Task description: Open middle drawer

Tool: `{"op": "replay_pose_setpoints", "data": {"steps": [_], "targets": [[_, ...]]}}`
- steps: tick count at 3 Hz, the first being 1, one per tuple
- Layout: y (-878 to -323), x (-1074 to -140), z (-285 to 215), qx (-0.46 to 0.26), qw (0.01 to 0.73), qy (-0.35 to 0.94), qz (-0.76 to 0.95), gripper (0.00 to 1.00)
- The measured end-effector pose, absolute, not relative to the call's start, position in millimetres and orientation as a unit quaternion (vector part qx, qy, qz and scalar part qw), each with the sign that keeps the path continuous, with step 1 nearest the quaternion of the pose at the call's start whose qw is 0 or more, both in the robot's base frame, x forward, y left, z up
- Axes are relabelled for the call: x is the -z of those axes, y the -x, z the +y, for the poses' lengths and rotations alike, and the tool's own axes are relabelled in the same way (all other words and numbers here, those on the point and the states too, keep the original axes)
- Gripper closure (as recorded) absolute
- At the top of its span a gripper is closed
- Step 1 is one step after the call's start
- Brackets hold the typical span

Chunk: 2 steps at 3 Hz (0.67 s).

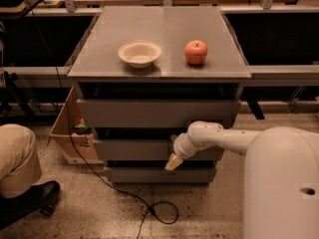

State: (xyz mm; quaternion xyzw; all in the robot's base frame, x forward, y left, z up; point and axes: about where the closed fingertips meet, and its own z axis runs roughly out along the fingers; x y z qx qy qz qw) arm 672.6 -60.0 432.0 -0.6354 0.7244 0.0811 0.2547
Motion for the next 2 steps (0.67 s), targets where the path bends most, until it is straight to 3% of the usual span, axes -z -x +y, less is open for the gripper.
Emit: {"op": "replay_pose_setpoints", "data": {"steps": [1, 2], "targets": [[-642.0, -445.3, -62.6, -0.084, 0.257, 0.635, 0.724, 0.53], [-605.7, -454.0, -63.7, -0.093, 0.251, 0.635, 0.725, 0.64]]}}
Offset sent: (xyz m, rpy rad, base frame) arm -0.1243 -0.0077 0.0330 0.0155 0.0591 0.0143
